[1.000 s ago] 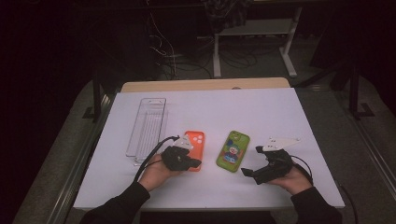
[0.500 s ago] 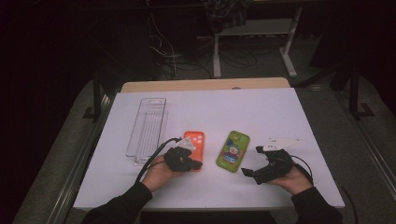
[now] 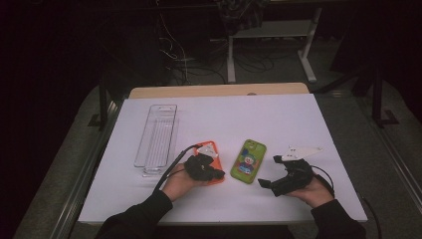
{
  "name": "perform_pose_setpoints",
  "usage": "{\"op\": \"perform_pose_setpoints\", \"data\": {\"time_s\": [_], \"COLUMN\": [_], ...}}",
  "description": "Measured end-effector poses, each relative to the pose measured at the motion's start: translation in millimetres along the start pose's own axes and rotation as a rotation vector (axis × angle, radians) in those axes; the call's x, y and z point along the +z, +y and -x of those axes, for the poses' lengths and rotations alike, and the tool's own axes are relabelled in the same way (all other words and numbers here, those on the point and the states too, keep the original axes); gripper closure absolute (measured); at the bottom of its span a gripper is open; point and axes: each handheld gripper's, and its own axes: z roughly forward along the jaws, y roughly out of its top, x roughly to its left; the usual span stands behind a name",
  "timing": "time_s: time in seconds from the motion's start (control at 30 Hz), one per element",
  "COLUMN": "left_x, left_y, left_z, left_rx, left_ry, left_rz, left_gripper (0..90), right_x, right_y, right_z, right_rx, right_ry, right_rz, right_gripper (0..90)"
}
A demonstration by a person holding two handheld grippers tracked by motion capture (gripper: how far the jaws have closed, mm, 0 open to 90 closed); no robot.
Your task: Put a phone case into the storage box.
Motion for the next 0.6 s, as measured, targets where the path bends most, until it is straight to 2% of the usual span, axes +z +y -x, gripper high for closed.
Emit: {"op": "perform_pose_setpoints", "data": {"time_s": [0.37, 0.43, 0.6], "left_x": [11.5, 12.4, 16.0], "left_y": [10.1, 11.3, 14.5], "left_z": [1.5, 1.6, 3.2], "left_rx": [-0.008, 0.002, -0.009], "left_ry": [-0.011, -0.012, -0.017], "left_rz": [0.013, 0.01, 0.019], "left_gripper": [90.0, 90.0, 90.0], "right_x": [-0.2, -0.2, -0.3], "right_y": [-0.1, -0.1, -0.4], "right_z": [0.1, 0.2, 0.8], "right_rx": [0.001, 0.001, -0.005], "right_ry": [0.002, 0.002, 0.003], "right_rz": [-0.001, -0.002, -0.003], "right_gripper": [0.0, 0.0, 0.0]}}
